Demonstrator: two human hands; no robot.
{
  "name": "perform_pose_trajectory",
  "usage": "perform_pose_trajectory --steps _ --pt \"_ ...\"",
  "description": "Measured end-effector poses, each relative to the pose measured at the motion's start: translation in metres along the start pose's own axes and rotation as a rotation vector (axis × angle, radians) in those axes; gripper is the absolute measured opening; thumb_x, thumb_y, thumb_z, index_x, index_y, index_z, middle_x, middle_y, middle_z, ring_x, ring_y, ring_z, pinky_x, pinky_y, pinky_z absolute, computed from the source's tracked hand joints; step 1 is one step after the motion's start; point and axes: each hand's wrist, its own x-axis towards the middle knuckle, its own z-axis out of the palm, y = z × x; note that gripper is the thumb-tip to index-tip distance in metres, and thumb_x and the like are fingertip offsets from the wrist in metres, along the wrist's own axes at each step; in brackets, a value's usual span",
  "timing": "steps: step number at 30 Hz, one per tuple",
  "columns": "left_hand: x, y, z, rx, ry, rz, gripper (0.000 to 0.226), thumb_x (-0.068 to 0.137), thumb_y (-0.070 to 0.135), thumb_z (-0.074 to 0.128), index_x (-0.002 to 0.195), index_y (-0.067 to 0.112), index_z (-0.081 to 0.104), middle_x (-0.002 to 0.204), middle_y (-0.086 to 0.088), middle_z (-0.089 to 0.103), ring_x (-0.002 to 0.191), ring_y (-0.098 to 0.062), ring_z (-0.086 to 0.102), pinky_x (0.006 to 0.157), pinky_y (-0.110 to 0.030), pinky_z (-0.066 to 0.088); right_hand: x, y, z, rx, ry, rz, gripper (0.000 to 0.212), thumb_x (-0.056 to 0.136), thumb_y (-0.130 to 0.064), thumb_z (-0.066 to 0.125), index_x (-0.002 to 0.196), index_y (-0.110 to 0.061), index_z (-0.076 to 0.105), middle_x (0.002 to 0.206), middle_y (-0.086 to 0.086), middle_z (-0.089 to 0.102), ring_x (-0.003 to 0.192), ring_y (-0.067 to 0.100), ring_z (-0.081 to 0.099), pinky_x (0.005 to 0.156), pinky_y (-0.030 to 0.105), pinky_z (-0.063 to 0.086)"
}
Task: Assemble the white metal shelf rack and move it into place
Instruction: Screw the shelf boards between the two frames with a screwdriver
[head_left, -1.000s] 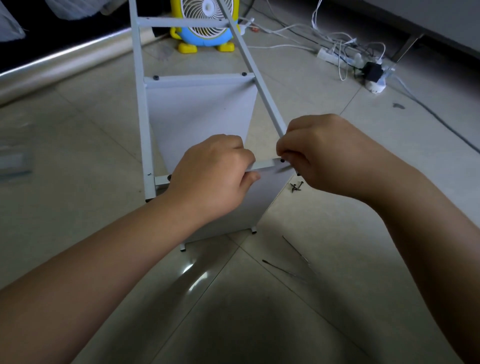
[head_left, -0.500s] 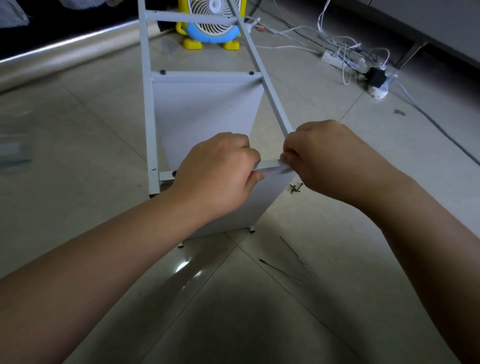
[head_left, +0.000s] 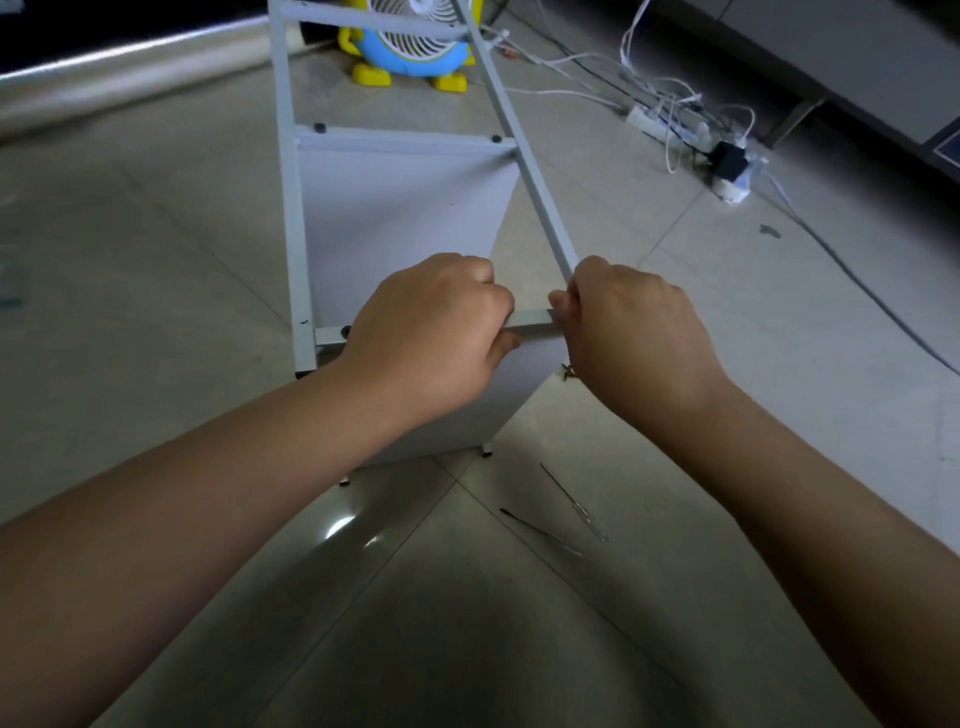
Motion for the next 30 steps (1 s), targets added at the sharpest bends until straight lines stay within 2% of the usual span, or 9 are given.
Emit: perform_pose_trajectory --steps 4,5,7,10,13,16,26,28,30 --pt "-0.001 -0.002 -0.002 0.060 0.032 0.088 0.024 0.078 0.021 0.064 0.064 0.001 0.065 0.061 -0.008 0.051 0.057 -0.026 0.049 0.047 -0.022 0.022 -0.013 0.028 -0.011 0.401 0.165 0.000 0.048 0.090 -0.047 0.042 0.111 -0.006 0.055 0.065 -0.012 0.051 0.056 0.001 0.046 0.053 0.016 0.036" --pt "-0.002 -0.001 -0.001 0.084 0.041 0.093 0.026 0.076 0.022 0.061 0.059 0.002 0.063 0.058 -0.009 0.051 0.054 -0.026 0.050 0.046 -0.019 0.020 -0.016 0.042 -0.005 0.424 0.231 0.060 0.046 0.091 -0.045 0.040 0.107 -0.005 0.057 0.064 -0.010 0.052 0.056 0.004 0.048 0.053 0.018 0.038" --pt "-0.003 0.002 -0.002 0.130 0.050 0.089 0.035 0.079 0.028 0.050 0.060 0.003 0.064 0.060 -0.009 0.052 0.056 -0.027 0.052 0.048 -0.018 0.019 -0.019 0.073 0.026 0.505 0.232 0.287 0.037 0.094 -0.034 0.040 0.097 -0.002 0.058 0.073 0.009 0.061 0.067 0.023 0.057 0.062 0.037 0.049" --pt "-0.004 0.012 -0.005 0.177 0.083 0.115 0.038 0.080 0.029 0.044 0.067 0.001 0.066 0.065 -0.011 0.050 0.061 -0.027 0.050 0.049 -0.020 0.016 -0.036 0.106 0.097 0.468 -0.102 0.495 0.027 0.095 -0.021 0.043 0.095 0.002 0.059 0.092 0.020 0.064 0.086 0.035 0.060 0.075 0.037 0.046" --pt "-0.003 0.017 -0.004 0.229 0.055 0.143 0.030 0.078 0.020 0.045 0.070 -0.002 0.064 0.067 -0.015 0.051 0.060 -0.029 0.051 0.052 -0.025 0.025 -0.079 0.109 0.161 0.233 -0.512 0.399 0.025 0.094 -0.021 0.043 0.103 -0.002 0.058 0.108 0.018 0.062 0.100 0.031 0.055 0.077 0.033 0.041" --pt "-0.005 0.019 0.003 0.263 0.091 0.113 0.024 0.078 0.016 0.048 0.068 0.000 0.063 0.067 -0.015 0.052 0.060 -0.029 0.051 0.053 -0.026 0.027 -0.107 0.103 0.205 0.163 -0.694 0.317 0.029 0.092 -0.024 0.045 0.112 -0.005 0.053 0.119 0.016 0.055 0.109 0.030 0.052 0.085 0.033 0.042" --pt "-0.006 0.019 0.010 0.255 0.219 0.071 0.023 0.078 0.019 0.048 0.068 0.004 0.063 0.069 -0.012 0.053 0.060 -0.028 0.049 0.055 -0.025 0.025 -0.099 0.097 0.244 0.072 -0.768 0.427 0.033 0.081 -0.014 0.055 0.114 -0.009 0.055 0.122 0.013 0.055 0.114 0.028 0.054 0.089 0.032 0.045" --pt "-0.005 0.018 0.010 0.243 0.214 0.075 0.025 0.078 0.020 0.047 0.068 0.003 0.062 0.069 -0.012 0.052 0.060 -0.028 0.049 0.055 -0.025 0.025 -0.093 0.102 0.238 0.162 -0.703 0.510 0.029 0.082 -0.015 0.055 0.110 -0.007 0.055 0.119 0.017 0.056 0.110 0.030 0.055 0.085 0.031 0.045" --pt "-0.004 0.016 0.011 0.213 0.209 0.075 0.028 0.078 0.022 0.045 0.069 0.002 0.062 0.069 -0.012 0.051 0.061 -0.028 0.050 0.054 -0.025 0.026 -0.073 0.111 0.217 0.339 -0.510 0.608 0.017 0.087 -0.015 0.052 0.101 -0.005 0.055 0.113 0.022 0.058 0.104 0.033 0.055 0.079 0.031 0.042"
